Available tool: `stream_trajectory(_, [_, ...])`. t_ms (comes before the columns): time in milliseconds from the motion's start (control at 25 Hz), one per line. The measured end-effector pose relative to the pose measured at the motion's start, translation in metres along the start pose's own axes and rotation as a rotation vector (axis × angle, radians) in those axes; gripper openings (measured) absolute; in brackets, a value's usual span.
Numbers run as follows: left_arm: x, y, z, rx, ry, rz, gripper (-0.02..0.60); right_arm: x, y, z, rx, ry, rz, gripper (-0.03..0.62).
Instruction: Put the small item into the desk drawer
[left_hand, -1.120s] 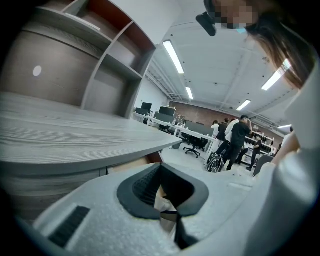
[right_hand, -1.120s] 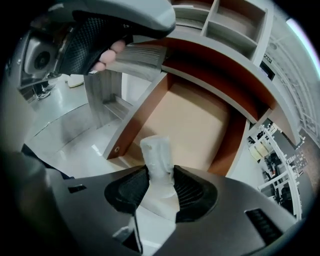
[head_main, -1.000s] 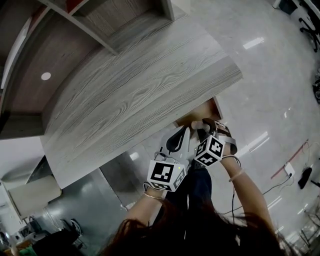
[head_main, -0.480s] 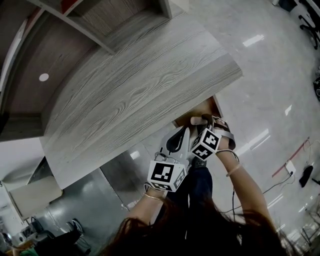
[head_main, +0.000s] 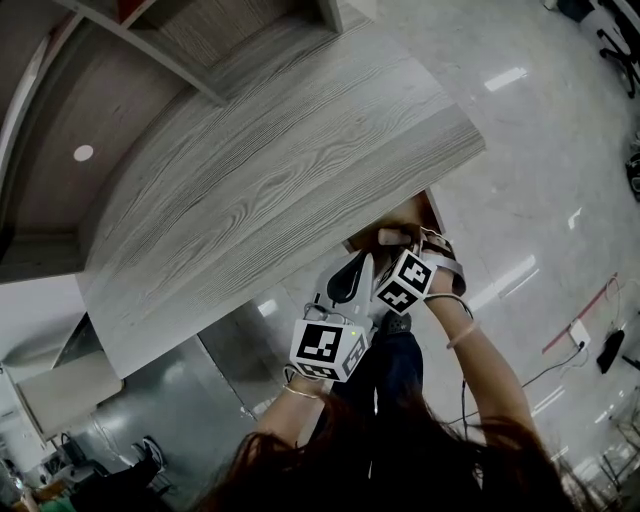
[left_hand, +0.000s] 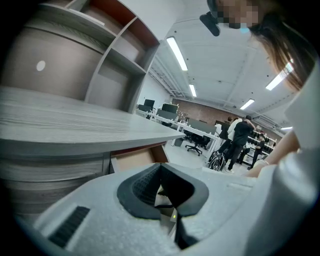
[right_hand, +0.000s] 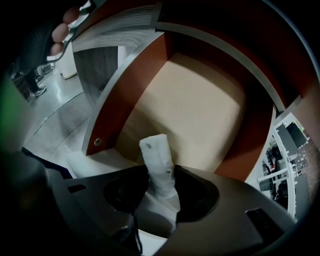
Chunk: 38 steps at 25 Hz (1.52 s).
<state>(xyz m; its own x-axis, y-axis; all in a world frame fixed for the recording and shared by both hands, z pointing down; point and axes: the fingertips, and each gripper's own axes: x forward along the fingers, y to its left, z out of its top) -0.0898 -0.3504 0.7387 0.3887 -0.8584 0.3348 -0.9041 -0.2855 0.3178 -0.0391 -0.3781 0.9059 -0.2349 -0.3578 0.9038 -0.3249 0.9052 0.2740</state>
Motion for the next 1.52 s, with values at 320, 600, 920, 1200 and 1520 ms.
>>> stream_trajectory(320, [-0.002,0.002,0.002,0.003,-0.002,-0.004,0.015,0.0,-0.001,0.001,0.033,0.005,0.011,0.191])
stream_trajectory(600, [-0.005,0.001,0.006,0.007,-0.001,-0.012,0.015,-0.011,-0.004,0.005,0.08,-0.037,-0.009,0.209])
stream_trajectory(920, [-0.012,-0.001,0.015,0.025,0.01,-0.022,0.015,-0.038,-0.011,0.01,0.18,-0.097,-0.043,0.189])
stream_trajectory(1200, [-0.021,-0.012,0.034,0.051,0.006,-0.036,0.015,-0.072,-0.024,0.01,0.269,-0.133,-0.095,0.159])
stream_trajectory(1520, [-0.04,-0.028,0.059,0.074,0.006,-0.051,0.015,-0.123,-0.03,0.013,0.375,-0.198,-0.153,0.115])
